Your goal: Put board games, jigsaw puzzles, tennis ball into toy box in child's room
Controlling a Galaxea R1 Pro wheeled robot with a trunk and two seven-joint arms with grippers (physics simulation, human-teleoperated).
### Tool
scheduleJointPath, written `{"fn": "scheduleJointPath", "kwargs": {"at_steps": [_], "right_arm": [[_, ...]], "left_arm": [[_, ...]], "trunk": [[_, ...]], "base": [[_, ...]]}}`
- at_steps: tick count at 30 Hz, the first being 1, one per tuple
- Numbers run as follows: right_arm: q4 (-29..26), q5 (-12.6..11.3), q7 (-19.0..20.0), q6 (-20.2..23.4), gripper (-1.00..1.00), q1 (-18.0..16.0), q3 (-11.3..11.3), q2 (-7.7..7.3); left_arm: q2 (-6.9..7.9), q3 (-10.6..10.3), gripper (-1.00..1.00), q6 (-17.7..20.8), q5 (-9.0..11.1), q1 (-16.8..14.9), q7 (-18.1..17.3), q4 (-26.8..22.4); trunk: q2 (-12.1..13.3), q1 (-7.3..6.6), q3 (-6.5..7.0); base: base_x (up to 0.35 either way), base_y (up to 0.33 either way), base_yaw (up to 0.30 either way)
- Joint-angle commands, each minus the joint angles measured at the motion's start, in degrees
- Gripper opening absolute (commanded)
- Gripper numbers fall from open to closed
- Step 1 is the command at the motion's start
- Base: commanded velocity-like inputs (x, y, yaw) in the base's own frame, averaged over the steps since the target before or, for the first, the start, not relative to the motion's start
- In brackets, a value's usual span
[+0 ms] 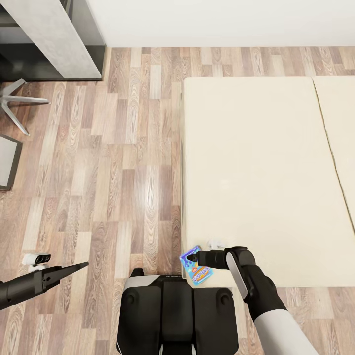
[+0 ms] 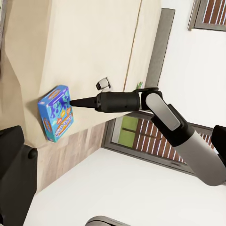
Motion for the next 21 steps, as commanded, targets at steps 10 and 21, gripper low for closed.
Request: {"fn": "scheduleJointPath", "kwargs": {"at_steps": [10, 21], "right_arm": [[0.0, -0.3, -0.2, 0.3, 1.00, 0.0, 0.0, 0.00], [0.0, -0.3, -0.2, 0.3, 1.00, 0.0, 0.0, 0.00]], "left_arm": [[0.02, 0.0, 1.00, 0.6, 0.0, 0.0, -0.2, 0.0], [0.02, 0.0, 1.00, 0.7, 0.0, 0.0, -0.2, 0.0]], "trunk": [[-0.1, 0.03, -0.06], [-0.1, 0.03, -0.06]], "base": [[0.000, 0.004, 0.000], [0.000, 0.006, 0.000]]}}
